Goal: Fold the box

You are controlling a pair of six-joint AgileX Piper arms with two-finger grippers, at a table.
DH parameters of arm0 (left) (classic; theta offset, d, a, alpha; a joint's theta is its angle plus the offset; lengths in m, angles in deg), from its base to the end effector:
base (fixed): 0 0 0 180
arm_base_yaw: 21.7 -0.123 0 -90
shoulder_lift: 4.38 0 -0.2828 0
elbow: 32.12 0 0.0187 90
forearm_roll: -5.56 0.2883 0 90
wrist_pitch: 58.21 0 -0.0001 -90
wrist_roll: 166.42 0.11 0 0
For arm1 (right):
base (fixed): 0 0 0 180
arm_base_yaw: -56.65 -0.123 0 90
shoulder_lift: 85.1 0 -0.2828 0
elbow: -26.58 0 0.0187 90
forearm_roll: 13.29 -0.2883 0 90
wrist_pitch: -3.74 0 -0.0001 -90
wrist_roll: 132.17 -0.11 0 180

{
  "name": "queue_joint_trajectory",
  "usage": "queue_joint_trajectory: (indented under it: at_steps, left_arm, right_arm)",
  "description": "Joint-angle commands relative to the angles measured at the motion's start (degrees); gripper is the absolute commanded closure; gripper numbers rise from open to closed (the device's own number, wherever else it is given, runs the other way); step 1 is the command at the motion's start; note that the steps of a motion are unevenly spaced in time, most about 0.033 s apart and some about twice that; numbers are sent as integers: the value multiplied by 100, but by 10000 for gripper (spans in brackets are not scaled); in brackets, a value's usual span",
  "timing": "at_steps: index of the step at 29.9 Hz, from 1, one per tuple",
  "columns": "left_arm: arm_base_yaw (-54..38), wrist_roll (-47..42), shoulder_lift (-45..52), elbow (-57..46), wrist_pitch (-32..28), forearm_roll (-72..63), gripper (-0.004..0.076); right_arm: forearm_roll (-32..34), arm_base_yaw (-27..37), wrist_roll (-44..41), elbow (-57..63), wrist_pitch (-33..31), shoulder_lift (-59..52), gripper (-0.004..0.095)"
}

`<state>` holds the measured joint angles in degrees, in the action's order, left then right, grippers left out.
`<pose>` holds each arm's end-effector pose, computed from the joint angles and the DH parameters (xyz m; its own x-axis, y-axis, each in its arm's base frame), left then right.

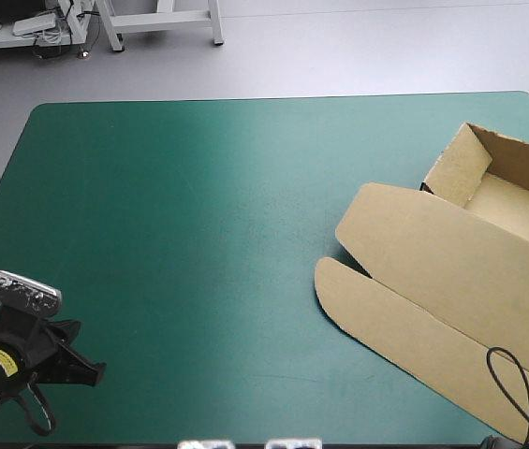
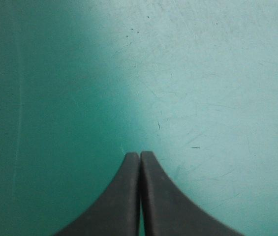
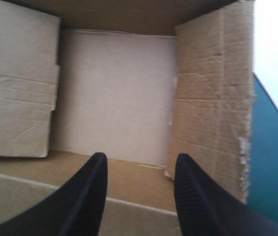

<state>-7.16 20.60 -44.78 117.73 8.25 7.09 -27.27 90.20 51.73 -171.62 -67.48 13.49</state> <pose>0.1218 -0.0288 0.3394 -0.6705 0.3111 -0.6735 0.3268 0.9389 0.1083 0.3265 -0.1863 0.3754 -0.7241 0.4941 -0.4812 0.4545 0.8666 0.2059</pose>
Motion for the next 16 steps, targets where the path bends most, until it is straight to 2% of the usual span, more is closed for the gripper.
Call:
queue_joint_trajectory:
  at_steps: [1, 8, 16]
  left_arm:
    - [9, -62, -41, 124, -342, -25, 733]
    - [9, -62, 44, 44, -342, -25, 733]
    - [9, -62, 684, -578, -552, -76, 733]
  right_arm:
    - [-723, 24, 405, 177, -35, -580, 601]
    - [-705, -334, 673, 1335, -35, -1374, 907]
    - [-684, -1486, 1220, 2791, -25, -2662, 925]
